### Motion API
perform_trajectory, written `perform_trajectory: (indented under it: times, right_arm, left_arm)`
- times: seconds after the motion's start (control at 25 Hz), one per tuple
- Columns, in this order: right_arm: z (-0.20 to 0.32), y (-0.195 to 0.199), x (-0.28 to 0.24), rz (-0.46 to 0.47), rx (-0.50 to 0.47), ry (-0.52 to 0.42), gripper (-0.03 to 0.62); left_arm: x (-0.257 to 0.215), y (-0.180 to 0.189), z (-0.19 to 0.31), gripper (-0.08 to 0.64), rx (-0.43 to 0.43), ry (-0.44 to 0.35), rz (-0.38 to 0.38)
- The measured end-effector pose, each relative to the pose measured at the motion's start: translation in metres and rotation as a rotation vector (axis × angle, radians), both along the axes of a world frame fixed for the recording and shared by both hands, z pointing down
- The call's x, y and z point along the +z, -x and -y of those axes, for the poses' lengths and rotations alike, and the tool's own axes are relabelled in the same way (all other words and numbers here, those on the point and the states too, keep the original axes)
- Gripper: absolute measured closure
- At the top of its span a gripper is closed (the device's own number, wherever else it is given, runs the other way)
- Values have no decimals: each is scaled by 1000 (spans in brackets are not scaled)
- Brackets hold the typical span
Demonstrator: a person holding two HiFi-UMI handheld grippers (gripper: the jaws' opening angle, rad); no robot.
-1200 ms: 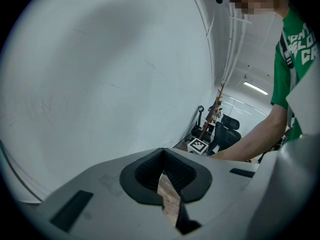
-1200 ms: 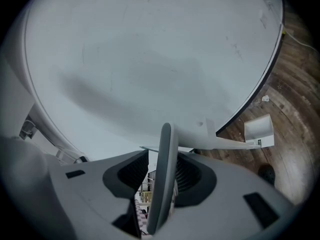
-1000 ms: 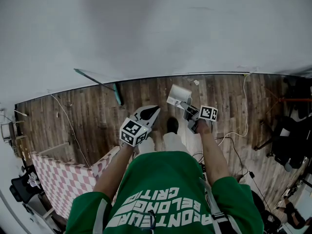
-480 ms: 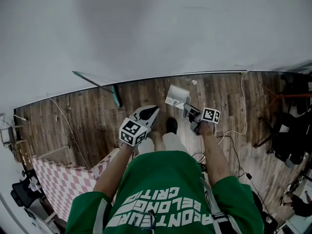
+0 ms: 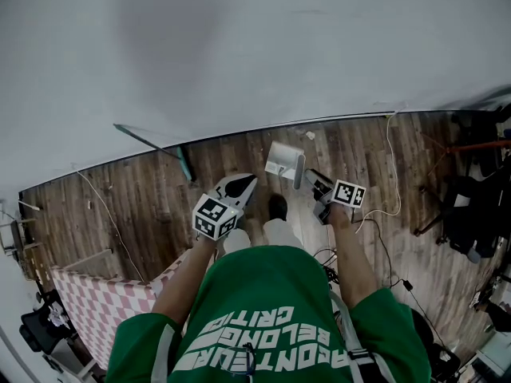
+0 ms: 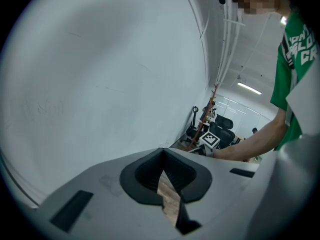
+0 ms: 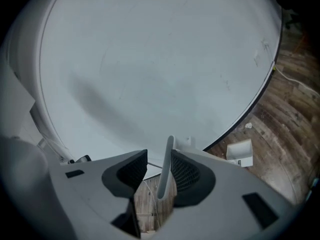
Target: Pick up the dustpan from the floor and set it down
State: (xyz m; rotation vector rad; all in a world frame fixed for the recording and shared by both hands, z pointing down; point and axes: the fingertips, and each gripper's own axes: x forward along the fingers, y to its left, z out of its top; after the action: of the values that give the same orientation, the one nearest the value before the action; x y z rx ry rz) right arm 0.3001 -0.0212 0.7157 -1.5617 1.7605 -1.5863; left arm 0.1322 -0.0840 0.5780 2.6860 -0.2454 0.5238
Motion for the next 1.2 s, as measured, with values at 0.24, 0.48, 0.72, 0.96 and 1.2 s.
perform_trajectory:
  times: [0.24, 0.48, 0.72, 0.96, 1.2]
  right_arm:
    - [-4, 2, -54, -157, 3, -74, 493]
    - [-12, 11, -104, -334, -6, -125, 567]
    - [-17, 31, -154, -489, -45, -193, 584]
    - [-28, 58, -191, -634, -86, -247, 584]
    - [-36, 96, -208, -769, -164, -270, 584]
  left_arm:
    - [-6, 5, -7, 557, 12, -5, -23]
    - [-15, 7, -14, 557, 26, -2, -55]
    - [-28, 15, -19, 557, 44, -17, -92]
    - [-45, 26, -24, 557, 50, -68, -116]
    - [-54, 40, -27, 557, 54, -84, -129]
